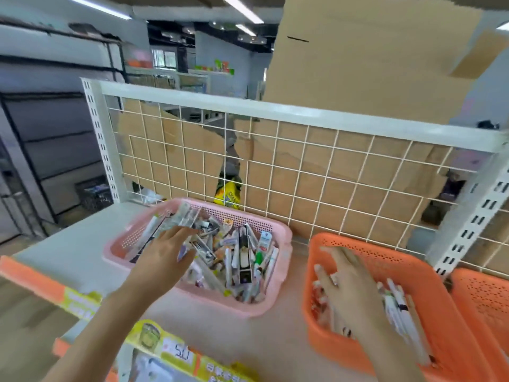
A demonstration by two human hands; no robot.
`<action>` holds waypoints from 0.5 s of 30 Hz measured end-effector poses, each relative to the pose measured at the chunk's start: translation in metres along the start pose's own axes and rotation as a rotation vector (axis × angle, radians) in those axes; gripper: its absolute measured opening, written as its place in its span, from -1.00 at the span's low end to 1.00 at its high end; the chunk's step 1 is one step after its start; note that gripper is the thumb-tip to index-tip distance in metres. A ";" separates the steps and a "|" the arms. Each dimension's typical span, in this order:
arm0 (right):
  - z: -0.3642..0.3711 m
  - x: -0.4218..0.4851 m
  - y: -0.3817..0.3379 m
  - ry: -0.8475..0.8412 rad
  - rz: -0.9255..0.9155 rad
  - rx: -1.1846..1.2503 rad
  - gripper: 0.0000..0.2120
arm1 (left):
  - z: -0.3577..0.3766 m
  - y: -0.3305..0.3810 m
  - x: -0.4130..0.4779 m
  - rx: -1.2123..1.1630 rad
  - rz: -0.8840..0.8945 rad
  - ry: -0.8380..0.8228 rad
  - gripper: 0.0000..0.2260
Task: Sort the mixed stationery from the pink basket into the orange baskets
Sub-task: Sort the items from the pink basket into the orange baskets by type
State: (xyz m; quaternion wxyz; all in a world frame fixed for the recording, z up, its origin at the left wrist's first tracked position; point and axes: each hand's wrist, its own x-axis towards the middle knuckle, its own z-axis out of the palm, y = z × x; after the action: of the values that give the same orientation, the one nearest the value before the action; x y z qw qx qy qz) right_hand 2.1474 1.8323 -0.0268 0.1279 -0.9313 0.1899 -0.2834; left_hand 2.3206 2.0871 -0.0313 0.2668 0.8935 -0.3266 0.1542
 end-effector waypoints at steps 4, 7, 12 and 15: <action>0.034 0.026 -0.032 -0.067 -0.029 0.012 -0.69 | 0.007 -0.041 0.025 -0.009 0.034 -0.076 -0.66; 0.058 0.042 -0.053 -0.126 -0.034 0.016 -0.68 | 0.017 -0.060 0.045 0.003 0.033 -0.135 -0.64; 0.092 0.066 -0.082 -0.302 0.029 -0.090 -0.71 | 0.038 -0.083 0.076 0.028 0.000 -0.271 -0.60; 0.111 0.077 -0.089 -0.403 0.076 -0.163 -0.85 | 0.050 -0.092 0.094 0.092 -0.038 -0.347 -0.57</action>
State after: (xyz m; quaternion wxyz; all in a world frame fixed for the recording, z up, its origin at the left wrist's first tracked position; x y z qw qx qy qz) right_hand 2.2951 1.8935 -0.0485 0.0980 -0.9685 0.2180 -0.0702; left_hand 2.4560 2.0704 -0.0638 0.1681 0.9241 -0.3432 0.0074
